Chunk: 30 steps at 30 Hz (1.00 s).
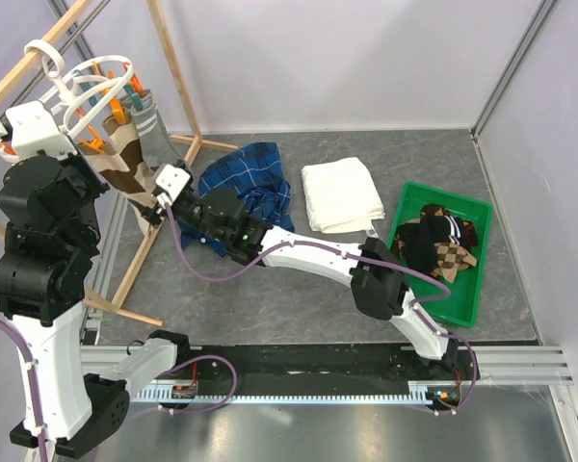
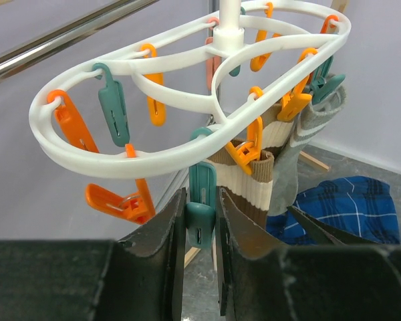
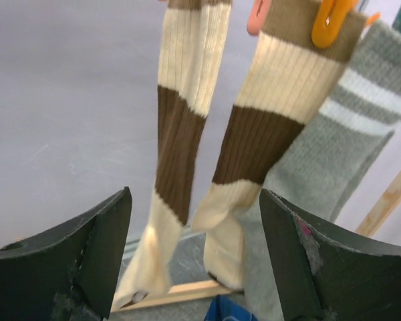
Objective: Remove the socks clipped to the hanger
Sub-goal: Remove the sock from the hanger.
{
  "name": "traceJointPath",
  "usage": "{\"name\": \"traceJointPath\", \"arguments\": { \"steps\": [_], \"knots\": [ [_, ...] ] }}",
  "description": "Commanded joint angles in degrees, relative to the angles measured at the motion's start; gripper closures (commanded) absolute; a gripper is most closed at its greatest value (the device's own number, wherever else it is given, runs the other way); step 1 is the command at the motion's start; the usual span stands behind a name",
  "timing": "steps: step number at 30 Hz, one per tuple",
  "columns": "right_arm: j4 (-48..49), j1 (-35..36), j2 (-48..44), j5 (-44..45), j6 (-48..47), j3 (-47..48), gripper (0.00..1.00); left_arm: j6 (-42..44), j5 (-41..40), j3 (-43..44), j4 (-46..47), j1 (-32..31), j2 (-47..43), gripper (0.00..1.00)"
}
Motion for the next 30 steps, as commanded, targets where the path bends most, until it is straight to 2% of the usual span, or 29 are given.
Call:
{"name": "traceJointPath", "arguments": {
  "steps": [1, 3, 4, 6, 7, 9, 12, 15, 18, 19, 22, 30],
  "knots": [
    [0.3, 0.1, 3.4, -4.2, -1.2, 6.5, 0.21, -0.1, 0.2, 1.5, 0.9, 0.0, -0.3, 0.73],
    [-1.6, 0.2, 5.0, -6.9, 0.5, 9.4, 0.31, -0.5, 1.4, 1.8, 1.1, 0.0, -0.1, 0.73],
    [-1.5, 0.3, 6.1, -7.1, 2.5, 9.9, 0.43, -0.7, 1.9, 2.1, 1.1, 0.0, -0.1, 0.73],
    [-1.3, 0.3, 6.7, -7.5, 3.9, 10.7, 0.54, -1.0, 2.6, 2.2, 1.1, 0.0, -0.3, 0.73],
    [-1.3, 0.5, 6.6, -7.7, 4.5, 10.7, 0.63, -1.0, 2.7, 2.1, 1.1, 0.0, -0.2, 0.73],
    [-2.7, 0.4, 6.1, -8.4, 5.6, 10.6, 0.72, -0.8, 1.9, 1.2, 1.3, 0.0, -0.5, 0.73],
    [-6.0, 0.4, 4.0, -8.2, 4.3, 10.1, 1.0, -1.4, 2.6, 2.0, 1.4, 0.0, -0.7, 0.72],
    [-7.7, 0.5, 1.6, -7.9, 3.6, 9.9, 1.0, -3.1, 4.8, 3.1, 1.6, -0.1, -1.5, 0.7],
    [-9.9, 1.5, -1.0, -5.3, 2.6, 9.9, 1.0, -3.8, 8.0, 4.3, 1.5, -0.1, -2.2, 0.62],
    [-10.3, 1.9, -2.1, -2.9, 2.0, 9.9, 1.0, -4.1, 8.6, 4.5, 1.6, 0.0, -2.5, 0.56],
    [-12.5, 3.9, -3.5, 0.0, -1.2, 9.9, 1.0, -4.9, 11.6, 5.1, 1.5, 0.0, -3.4, 0.5],
    [-14.2, 8.8, -3.9, 6.2, -8.7, 8.1, 1.0, -10.6, 24.5, 4.6, 3.5, 0.0, -7.7, 0.5]
  ]
}}
